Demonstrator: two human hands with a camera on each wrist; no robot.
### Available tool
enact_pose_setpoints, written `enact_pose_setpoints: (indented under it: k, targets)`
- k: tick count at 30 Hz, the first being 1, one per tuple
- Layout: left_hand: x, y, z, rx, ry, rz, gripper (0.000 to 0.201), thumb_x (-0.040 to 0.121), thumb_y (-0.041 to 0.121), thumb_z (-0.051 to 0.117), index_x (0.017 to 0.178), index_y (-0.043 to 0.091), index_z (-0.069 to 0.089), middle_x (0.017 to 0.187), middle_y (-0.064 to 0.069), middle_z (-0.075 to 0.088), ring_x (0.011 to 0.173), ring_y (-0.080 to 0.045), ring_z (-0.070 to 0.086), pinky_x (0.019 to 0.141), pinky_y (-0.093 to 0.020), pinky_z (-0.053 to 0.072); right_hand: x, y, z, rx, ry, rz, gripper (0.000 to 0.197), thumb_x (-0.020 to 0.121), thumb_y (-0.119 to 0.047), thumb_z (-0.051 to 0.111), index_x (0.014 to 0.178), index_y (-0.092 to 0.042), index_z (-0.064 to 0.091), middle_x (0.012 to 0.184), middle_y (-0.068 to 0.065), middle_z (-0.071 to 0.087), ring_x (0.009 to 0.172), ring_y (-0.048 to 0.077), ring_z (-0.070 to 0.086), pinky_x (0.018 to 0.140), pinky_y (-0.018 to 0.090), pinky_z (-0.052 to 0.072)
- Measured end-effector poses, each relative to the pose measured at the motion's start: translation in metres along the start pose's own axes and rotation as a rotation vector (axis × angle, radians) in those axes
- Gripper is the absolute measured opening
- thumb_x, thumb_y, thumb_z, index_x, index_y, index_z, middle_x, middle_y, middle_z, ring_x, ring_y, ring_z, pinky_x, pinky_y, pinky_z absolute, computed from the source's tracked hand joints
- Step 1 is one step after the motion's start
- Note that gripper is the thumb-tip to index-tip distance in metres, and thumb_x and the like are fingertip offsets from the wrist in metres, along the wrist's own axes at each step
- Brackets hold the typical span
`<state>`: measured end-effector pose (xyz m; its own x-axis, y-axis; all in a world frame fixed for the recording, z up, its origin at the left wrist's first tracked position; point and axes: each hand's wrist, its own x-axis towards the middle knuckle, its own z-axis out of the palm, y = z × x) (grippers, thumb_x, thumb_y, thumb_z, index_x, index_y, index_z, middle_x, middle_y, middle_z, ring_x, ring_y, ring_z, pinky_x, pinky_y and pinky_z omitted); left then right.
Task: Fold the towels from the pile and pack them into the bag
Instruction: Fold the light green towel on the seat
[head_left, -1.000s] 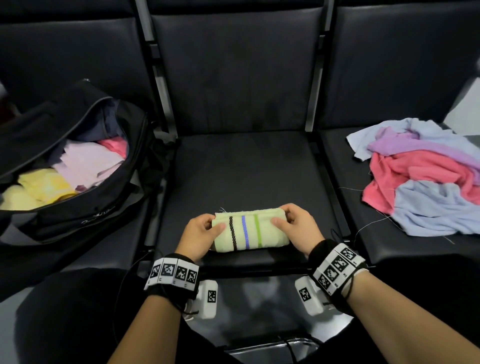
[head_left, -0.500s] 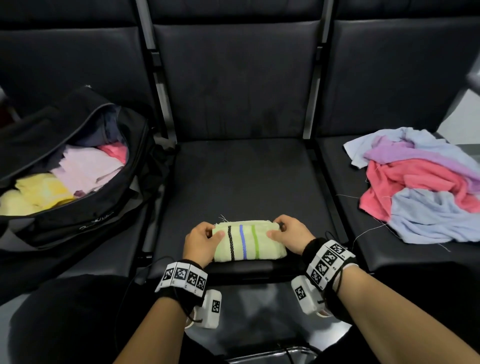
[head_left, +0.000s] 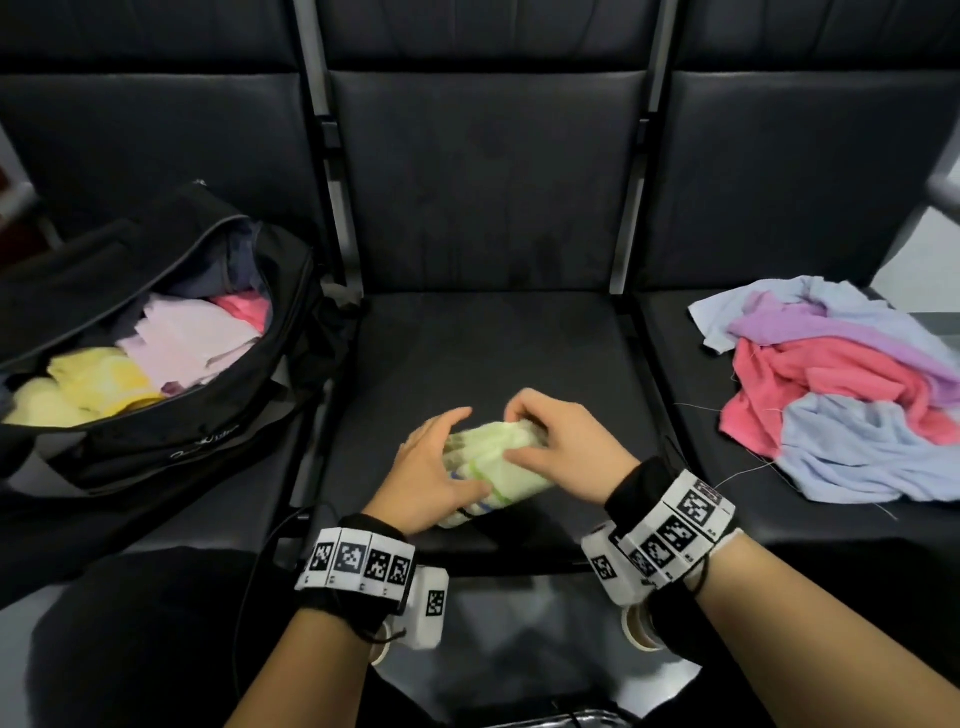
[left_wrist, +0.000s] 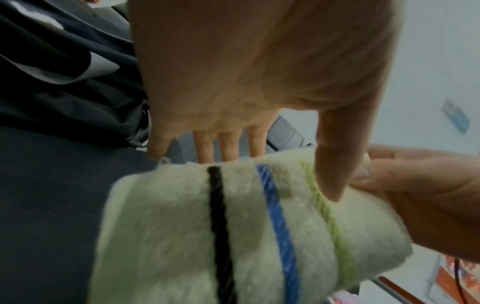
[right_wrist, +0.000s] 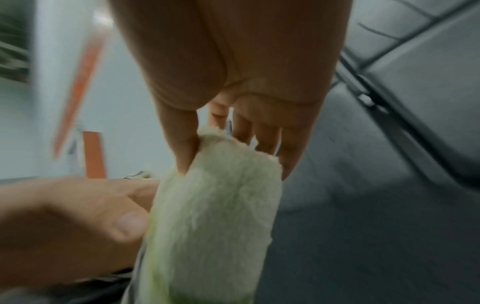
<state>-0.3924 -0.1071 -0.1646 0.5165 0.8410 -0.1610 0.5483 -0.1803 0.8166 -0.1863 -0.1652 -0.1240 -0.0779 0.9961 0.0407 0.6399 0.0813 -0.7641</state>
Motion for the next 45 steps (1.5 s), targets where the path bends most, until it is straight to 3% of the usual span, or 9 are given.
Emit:
enact_pose_setpoints:
  k: [2, 5, 8, 12, 17, 22, 30, 38, 45]
  targets:
    - [-0.001, 0.008, -0.004, -0.078, -0.055, 0.014, 0.086, 0.057, 0.032, 0.083, 0.136, 0.033, 0.050, 0.130, 0.009, 0.059, 0.123, -0.015, 0.056, 0.112, -0.044, 0.039, 0.006, -0.022, -0.005, -0.064, -0.067, -0.069, 0.026, 0.078, -0.025, 0.073, 0.095, -0.031, 0.053, 0.091, -0.009, 0.062, 0.086, 0.010, 0.058, 0.080, 0.040, 0.050]
    - [-0.006, 0.012, -0.011, -0.070, -0.018, 0.031, 0.061, 0.059, 0.025, 0.087, 0.114, 0.034, 0.061, 0.103, 0.008, 0.067, 0.096, -0.009, 0.065, 0.090, -0.038, 0.053, 0.016, -0.044, -0.009, -0.157, -0.119, -0.121, 0.026, 0.081, -0.029, 0.071, 0.099, -0.034, 0.054, 0.097, -0.012, 0.061, 0.093, 0.011, 0.058, 0.083, 0.045, 0.049]
    - [-0.008, 0.018, -0.026, -0.125, 0.031, 0.060, 0.038, 0.060, 0.030, 0.080, 0.096, 0.030, 0.067, 0.091, 0.006, 0.072, 0.083, -0.005, 0.067, 0.074, -0.029, 0.053, 0.026, -0.055, -0.009, -0.069, -0.035, -0.172, 0.031, 0.080, -0.030, 0.070, 0.107, -0.037, 0.057, 0.105, -0.016, 0.063, 0.102, 0.007, 0.060, 0.090, 0.037, 0.050]
    - [-0.006, 0.017, -0.059, -0.412, 0.114, 0.038, 0.036, 0.079, 0.005, 0.081, 0.109, 0.020, 0.069, 0.102, 0.001, 0.077, 0.097, -0.014, 0.073, 0.084, -0.032, 0.058, 0.044, -0.057, 0.005, 0.280, 0.214, -0.077, 0.053, 0.084, -0.027, 0.075, 0.130, -0.035, 0.052, 0.116, -0.015, 0.063, 0.112, 0.006, 0.060, 0.094, 0.021, 0.048]
    - [-0.009, 0.000, -0.103, -0.670, 0.281, -0.002, 0.033, 0.089, 0.007, 0.072, 0.120, 0.014, 0.064, 0.111, -0.003, 0.076, 0.103, -0.019, 0.073, 0.082, -0.029, 0.059, 0.074, -0.062, 0.039, 0.580, -0.179, 0.098, 0.048, 0.087, -0.014, 0.075, 0.130, -0.020, 0.055, 0.118, 0.001, 0.072, 0.110, 0.016, 0.068, 0.087, 0.024, 0.054]
    - [-0.018, -0.024, -0.142, -0.855, 0.381, -0.069, 0.027, 0.092, 0.014, 0.068, 0.119, 0.014, 0.063, 0.112, -0.010, 0.075, 0.103, -0.027, 0.073, 0.082, -0.038, 0.060, 0.117, -0.092, 0.075, 0.598, -0.355, 0.107, 0.054, 0.080, -0.008, 0.080, 0.126, -0.020, 0.056, 0.117, 0.002, 0.072, 0.108, 0.019, 0.069, 0.089, 0.036, 0.058]
    - [-0.025, -0.071, -0.225, -0.907, 0.506, -0.220, 0.034, 0.094, 0.016, 0.067, 0.126, 0.007, 0.060, 0.116, -0.010, 0.074, 0.106, -0.026, 0.072, 0.090, -0.046, 0.058, 0.193, -0.149, 0.137, 0.629, -0.405, 0.129, 0.054, 0.071, -0.017, 0.084, 0.120, -0.014, 0.061, 0.112, 0.007, 0.074, 0.104, 0.025, 0.071, 0.087, 0.042, 0.059]
    - [-0.026, -0.121, -0.290, -0.944, 0.605, -0.350, 0.027, 0.094, -0.001, 0.062, 0.120, 0.005, 0.064, 0.104, -0.009, 0.077, 0.096, -0.025, 0.075, 0.080, -0.037, 0.062, 0.262, -0.190, 0.202, 0.713, -0.497, 0.242, 0.034, 0.087, -0.004, 0.070, 0.121, -0.009, 0.062, 0.108, 0.015, 0.074, 0.098, 0.027, 0.072, 0.086, 0.034, 0.058]
    - [0.010, -0.156, -0.342, -0.947, 0.755, -0.365, 0.045, 0.092, -0.008, 0.060, 0.131, 0.013, 0.050, 0.121, -0.015, 0.068, 0.109, -0.033, 0.068, 0.092, -0.049, 0.056, 0.327, -0.199, 0.245, 0.786, -0.521, 0.259, 0.048, 0.089, 0.006, 0.061, 0.132, -0.012, 0.054, 0.109, 0.015, 0.073, 0.097, 0.026, 0.071, 0.081, 0.035, 0.058]
